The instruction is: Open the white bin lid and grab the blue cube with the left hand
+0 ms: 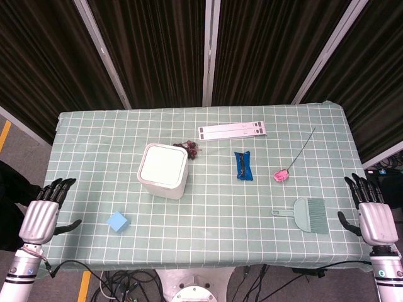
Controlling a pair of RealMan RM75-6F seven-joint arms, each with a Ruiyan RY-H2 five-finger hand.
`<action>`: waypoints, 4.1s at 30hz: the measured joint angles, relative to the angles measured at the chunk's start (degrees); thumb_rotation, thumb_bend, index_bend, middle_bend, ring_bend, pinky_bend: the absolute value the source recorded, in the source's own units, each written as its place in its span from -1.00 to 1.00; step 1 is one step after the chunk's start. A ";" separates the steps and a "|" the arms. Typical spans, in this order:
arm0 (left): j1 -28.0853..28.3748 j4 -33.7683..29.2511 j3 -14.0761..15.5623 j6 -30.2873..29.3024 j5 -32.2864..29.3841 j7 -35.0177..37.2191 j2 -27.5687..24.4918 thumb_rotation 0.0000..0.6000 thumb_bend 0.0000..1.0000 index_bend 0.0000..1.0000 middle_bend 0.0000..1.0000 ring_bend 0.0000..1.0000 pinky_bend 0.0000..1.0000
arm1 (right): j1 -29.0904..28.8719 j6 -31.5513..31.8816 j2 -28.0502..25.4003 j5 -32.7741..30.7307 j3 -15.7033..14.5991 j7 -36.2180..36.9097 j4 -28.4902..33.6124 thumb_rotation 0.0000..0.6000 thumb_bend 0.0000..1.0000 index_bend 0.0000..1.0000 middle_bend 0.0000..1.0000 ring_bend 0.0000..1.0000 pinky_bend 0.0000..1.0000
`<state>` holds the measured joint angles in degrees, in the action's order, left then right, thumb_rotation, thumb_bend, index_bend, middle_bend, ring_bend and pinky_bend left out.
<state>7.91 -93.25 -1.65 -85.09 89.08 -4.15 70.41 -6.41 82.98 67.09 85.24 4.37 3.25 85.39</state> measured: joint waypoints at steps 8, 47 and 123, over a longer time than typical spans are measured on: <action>0.40 -0.38 -0.09 0.31 0.39 -0.26 -0.39 1.00 -1.00 -0.79 -0.75 -0.85 -0.64 | 0.04 -0.05 -0.04 -0.26 0.09 0.04 0.21 1.00 -0.50 -1.00 -1.00 -1.00 -1.00; 27.57 -3.12 -5.12 28.62 -1.56 -11.61 6.81 1.00 -1.00 -0.79 -0.72 -0.85 -0.66 | -0.09 -1.71 1.43 -0.87 -0.38 2.64 -3.65 1.00 -0.50 -1.00 -1.00 -1.00 -1.00; 12.27 3.78 5.30 15.69 1.25 -4.13 8.09 1.00 -0.48 -0.03 -0.07 -0.07 0.35 | -0.95 -1.89 -0.47 -0.48 -0.23 -0.30 0.52 1.00 -0.50 -1.00 -1.00 -1.00 -1.00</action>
<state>20.18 -89.48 3.65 -69.40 90.33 -8.28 78.50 -7.36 81.09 66.61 84.76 4.13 2.95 85.91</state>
